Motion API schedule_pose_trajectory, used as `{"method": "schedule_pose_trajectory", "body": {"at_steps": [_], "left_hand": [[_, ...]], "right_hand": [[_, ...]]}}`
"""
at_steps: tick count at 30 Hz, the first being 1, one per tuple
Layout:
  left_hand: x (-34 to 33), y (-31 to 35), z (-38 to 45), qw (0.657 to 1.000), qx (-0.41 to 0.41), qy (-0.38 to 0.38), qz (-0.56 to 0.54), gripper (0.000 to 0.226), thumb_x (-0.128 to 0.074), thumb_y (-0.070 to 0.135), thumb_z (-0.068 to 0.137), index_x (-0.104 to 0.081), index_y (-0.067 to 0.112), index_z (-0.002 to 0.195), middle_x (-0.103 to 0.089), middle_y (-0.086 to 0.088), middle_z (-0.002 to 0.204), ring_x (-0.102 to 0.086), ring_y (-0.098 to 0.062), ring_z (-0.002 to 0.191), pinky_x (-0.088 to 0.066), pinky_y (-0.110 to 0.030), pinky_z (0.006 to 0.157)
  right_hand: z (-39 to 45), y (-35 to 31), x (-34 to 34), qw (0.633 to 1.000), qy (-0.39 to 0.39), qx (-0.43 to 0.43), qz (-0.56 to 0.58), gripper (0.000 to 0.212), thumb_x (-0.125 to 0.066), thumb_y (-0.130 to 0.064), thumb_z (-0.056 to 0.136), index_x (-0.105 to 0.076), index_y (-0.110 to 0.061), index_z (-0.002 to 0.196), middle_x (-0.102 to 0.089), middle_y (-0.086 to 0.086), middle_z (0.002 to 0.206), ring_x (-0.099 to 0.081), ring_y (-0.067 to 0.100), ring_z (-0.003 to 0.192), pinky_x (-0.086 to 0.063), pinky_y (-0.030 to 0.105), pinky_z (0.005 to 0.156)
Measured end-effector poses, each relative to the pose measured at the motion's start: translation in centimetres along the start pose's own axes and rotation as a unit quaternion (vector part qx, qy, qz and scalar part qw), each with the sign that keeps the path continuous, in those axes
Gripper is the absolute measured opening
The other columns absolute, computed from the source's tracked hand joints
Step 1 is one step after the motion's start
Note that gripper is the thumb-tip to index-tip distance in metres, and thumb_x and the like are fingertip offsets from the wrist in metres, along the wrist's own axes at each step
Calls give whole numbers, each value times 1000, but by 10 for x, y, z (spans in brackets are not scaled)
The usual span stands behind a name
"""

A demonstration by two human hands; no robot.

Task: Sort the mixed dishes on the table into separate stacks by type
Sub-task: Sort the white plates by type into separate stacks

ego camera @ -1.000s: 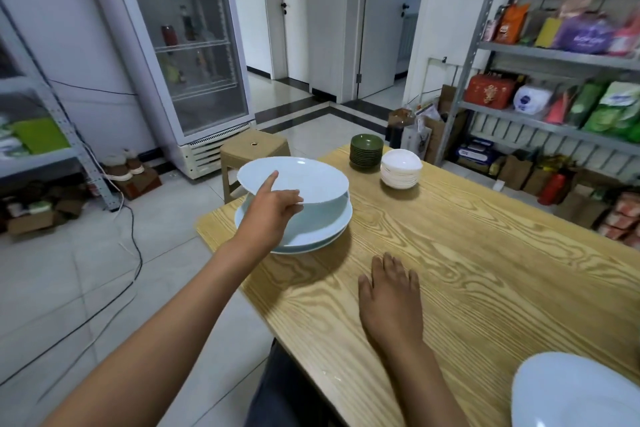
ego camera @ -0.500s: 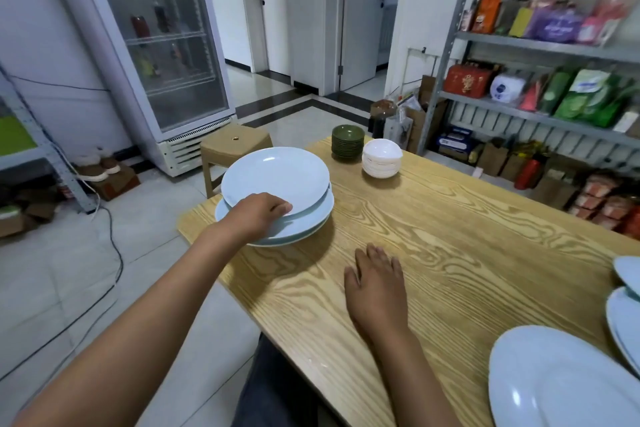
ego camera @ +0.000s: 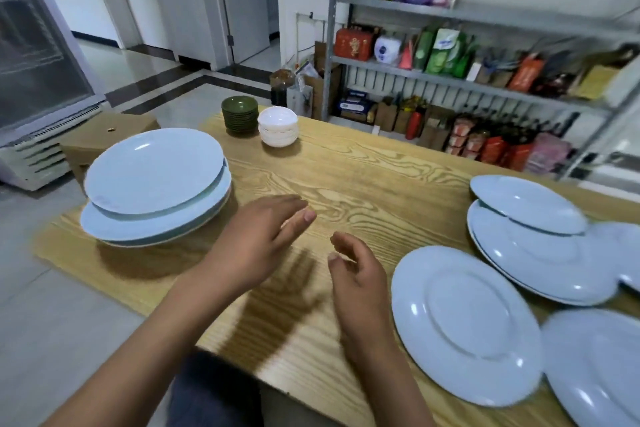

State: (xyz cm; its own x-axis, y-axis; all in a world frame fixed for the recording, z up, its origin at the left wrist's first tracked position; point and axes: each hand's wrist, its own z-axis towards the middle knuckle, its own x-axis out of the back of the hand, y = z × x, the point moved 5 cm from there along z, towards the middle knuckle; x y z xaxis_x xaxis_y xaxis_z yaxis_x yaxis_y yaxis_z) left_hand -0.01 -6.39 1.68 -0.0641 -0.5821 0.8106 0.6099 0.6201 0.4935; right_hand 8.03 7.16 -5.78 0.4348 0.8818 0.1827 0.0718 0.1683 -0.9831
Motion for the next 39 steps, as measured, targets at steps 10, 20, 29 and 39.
{"method": "schedule_pose_trajectory", "body": {"at_steps": [10, 20, 29, 39], "left_hand": [[-107, 74, -1, 985, -68, -73, -141, 52, -39, 59, 90, -61, 26, 125, -52, 26, 124, -44, 5, 119, -27, -6, 97], [-157, 86, -6, 972, -12, -133, -192, 42, -63, 36, 89, -53, 23, 127, -53, 12, 125, -48, -5, 112, -38, -24, 90], [-160, 81, -6, 971, 12, -135, -196, 45, -70, 33, 83, -55, 25, 125, -49, 19, 126, -45, -1, 114, -34, -15, 87], [-136, 56, 3, 920, 103, -124, -356, 31, -69, 18, 87, -62, 37, 109, -67, 10, 114, -58, -5, 115, -48, -21, 90]], "right_hand": [[-85, 14, 163, 962, 258, -84, 11, 26, -66, -5, 86, -72, -30, 89, -73, -9, 94, -67, 20, 90, -54, 40, 83], [-131, 63, 205, 885, 328, -247, 219, 47, -66, 3, 82, -55, -8, 126, -61, 8, 122, -62, 17, 98, -50, 40, 86], [-116, 62, 206, 868, 285, -253, 317, 33, -65, 4, 81, -58, 2, 114, -68, 16, 93, -63, 27, 84, -47, 35, 67], [-78, 24, 173, 915, 147, -151, 345, 27, -66, -14, 77, -74, -3, 100, -73, 14, 101, -65, 22, 81, -51, 35, 75]]}}
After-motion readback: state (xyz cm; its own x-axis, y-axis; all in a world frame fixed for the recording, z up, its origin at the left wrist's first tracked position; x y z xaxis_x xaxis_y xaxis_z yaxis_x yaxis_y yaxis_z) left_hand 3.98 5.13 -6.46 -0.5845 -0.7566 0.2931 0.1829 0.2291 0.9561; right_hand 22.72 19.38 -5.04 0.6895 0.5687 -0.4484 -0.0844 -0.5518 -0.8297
